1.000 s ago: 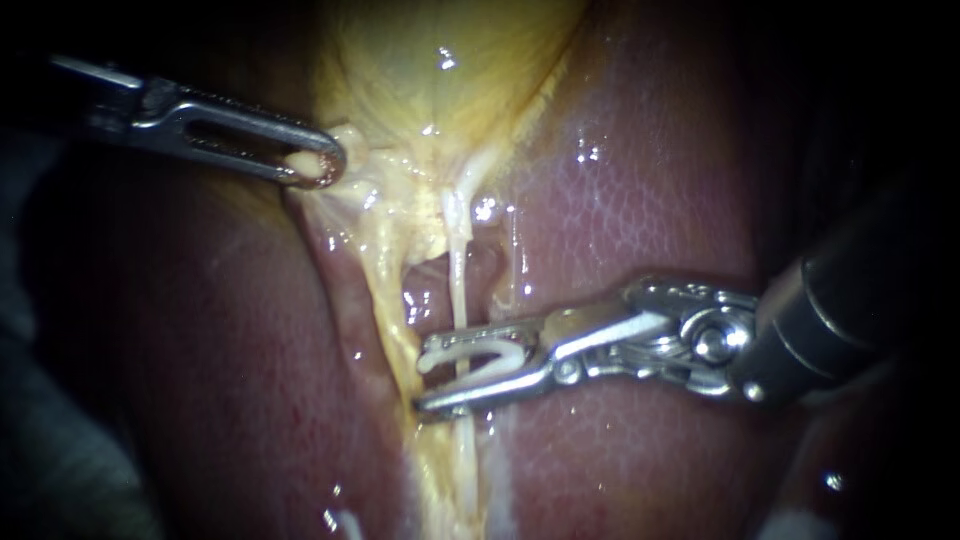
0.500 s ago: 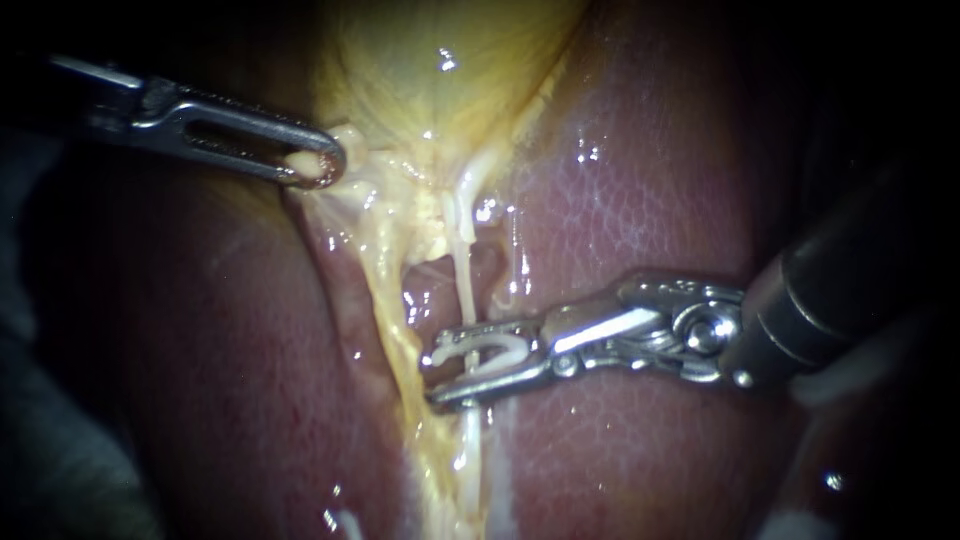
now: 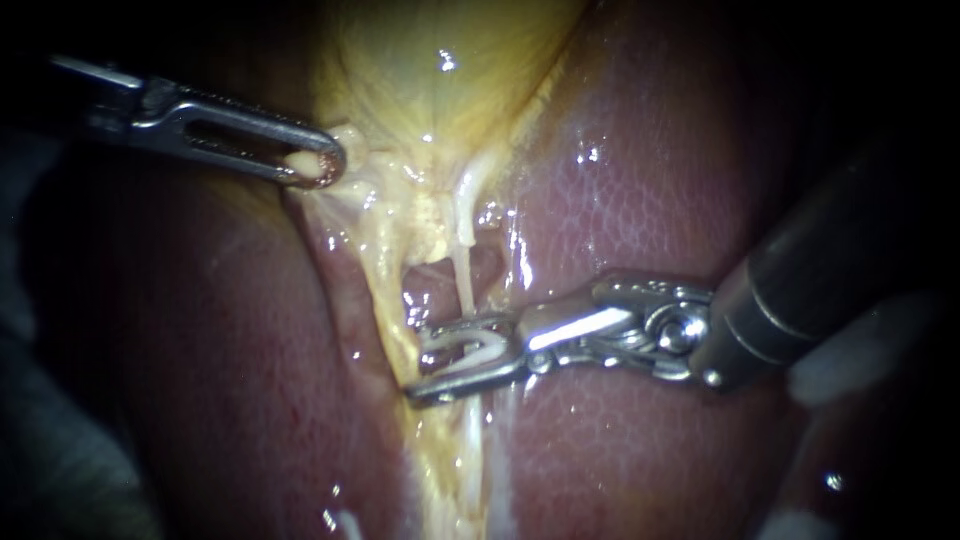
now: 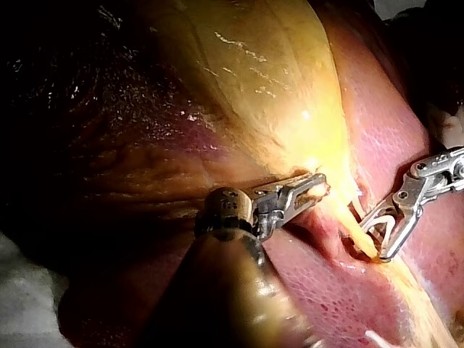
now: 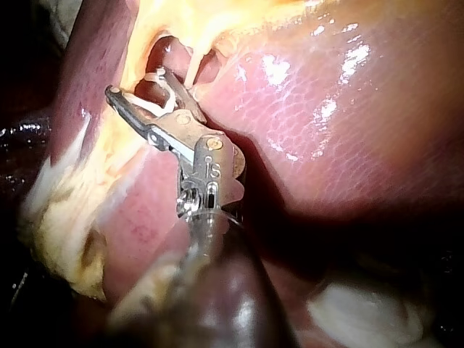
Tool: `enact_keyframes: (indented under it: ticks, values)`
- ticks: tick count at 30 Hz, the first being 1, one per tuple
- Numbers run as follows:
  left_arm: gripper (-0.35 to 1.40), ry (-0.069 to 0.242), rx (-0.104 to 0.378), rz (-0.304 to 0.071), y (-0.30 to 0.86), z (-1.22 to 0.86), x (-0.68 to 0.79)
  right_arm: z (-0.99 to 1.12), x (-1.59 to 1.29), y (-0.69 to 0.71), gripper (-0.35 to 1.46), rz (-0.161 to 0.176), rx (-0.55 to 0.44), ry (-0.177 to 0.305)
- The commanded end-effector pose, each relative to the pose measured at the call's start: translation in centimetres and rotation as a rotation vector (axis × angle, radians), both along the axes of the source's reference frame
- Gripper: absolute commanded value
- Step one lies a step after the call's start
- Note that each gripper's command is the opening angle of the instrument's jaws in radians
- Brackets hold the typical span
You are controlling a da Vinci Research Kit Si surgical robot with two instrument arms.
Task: Clipping first clip left tube
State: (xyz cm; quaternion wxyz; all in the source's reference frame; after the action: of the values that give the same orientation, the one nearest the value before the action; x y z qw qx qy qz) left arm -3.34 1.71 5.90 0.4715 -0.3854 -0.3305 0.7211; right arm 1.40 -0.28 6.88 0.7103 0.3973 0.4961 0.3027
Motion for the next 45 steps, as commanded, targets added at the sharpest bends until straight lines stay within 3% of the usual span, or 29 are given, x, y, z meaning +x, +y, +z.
enact_keyframes:
  ticks: [1,9,20,22,24,30,39,45]
  values:
    - [-0.35,0.000,0.000,0.000,0.00,0.00,0.00,0.00,0.02,-0.01,0.49,0.000,0.000,0.003]
    - [-0.35,0.000,0.000,0.000,0.00,0.00,0.00,0.00,0.17,-0.06,0.49,0.001,0.011,0.053]
    - [-0.35,0.000,0.000,0.000,0.00,0.00,0.00,-0.14,0.42,-0.21,0.47,-0.059,0.029,0.149]
    - [-0.35,0.000,0.000,0.000,0.00,0.00,0.00,-0.16,0.48,-0.23,0.47,-0.050,0.023,0.146]
    - [-0.35,0.000,0.000,0.000,0.00,0.00,0.00,-0.18,0.53,-0.23,0.47,-0.014,0.015,0.139]
    - [-0.35,0.000,0.000,0.000,0.00,0.00,0.00,-0.21,0.56,-0.26,0.48,-0.007,0.016,0.142]
    - [-0.35,0.000,0.000,0.000,0.00,0.00,0.01,-0.45,0.54,-0.35,0.47,-0.038,0.035,0.178]
    - [-0.35,0.000,0.000,0.000,0.00,0.00,0.01,-0.72,0.50,-0.32,0.45,-0.051,0.049,0.204]
